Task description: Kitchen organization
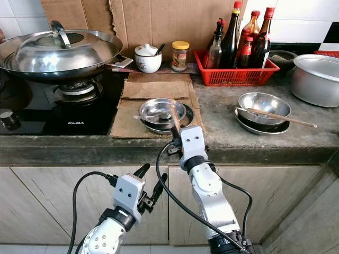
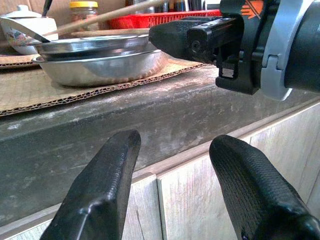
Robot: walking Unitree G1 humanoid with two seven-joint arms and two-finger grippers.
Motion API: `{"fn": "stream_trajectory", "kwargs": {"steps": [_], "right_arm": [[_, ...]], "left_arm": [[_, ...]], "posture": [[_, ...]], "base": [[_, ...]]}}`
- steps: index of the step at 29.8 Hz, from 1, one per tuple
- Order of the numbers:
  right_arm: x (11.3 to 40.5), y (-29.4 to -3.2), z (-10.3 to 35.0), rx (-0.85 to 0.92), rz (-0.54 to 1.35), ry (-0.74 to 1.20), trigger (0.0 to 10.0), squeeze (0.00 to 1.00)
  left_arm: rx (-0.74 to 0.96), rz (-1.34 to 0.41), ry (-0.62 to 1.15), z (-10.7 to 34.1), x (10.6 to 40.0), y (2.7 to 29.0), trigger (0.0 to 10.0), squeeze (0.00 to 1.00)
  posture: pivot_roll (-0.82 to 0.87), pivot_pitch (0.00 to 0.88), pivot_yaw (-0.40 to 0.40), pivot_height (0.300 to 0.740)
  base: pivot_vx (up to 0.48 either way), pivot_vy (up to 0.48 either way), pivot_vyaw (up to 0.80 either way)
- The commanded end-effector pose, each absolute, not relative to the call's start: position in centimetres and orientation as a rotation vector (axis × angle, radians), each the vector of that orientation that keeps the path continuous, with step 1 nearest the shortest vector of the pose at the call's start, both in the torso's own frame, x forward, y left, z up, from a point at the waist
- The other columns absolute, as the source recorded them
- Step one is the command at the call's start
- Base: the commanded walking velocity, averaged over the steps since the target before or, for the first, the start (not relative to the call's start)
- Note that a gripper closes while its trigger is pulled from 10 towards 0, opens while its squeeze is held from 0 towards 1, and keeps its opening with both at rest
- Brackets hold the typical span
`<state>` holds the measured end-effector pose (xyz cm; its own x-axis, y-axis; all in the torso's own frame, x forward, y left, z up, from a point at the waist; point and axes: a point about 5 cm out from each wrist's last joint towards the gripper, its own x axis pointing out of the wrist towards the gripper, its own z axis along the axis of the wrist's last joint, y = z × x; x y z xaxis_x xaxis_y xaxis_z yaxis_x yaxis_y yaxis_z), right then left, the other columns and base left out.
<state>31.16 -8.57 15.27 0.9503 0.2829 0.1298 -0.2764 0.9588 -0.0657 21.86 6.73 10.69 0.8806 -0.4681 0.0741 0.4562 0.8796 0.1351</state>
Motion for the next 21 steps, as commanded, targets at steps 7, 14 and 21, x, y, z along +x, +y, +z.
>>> {"fn": "stream_trajectory", "kwargs": {"steps": [7, 14, 21], "right_arm": [[31.4, -8.9, 15.8, -0.043, 0.272, -0.154, 0.0, 0.0], [31.7, -9.3, 16.0, -0.047, 0.246, -0.159, 0.0, 0.0], [32.0, -9.7, 16.5, -0.035, 0.221, -0.176, 0.0, 0.0]], "left_arm": [[0.108, -0.485, -0.13, 11.1, 21.8, 6.6, 10.0, 0.0], [0.11, -0.484, -0.123, 11.0, 21.8, 6.6, 10.0, 0.0], [0.113, -0.483, -0.118, 10.9, 21.8, 6.7, 10.0, 0.0]], "posture": [[0.05, 0.0, -0.059, 0.74], [0.05, 0.0, -0.06, 0.74], [0.05, 0.0, -0.059, 0.74]], "base": [[0.0, 0.0, 0.0], [0.0, 0.0, 0.0], [0.0, 0.0, 0.0]]}}
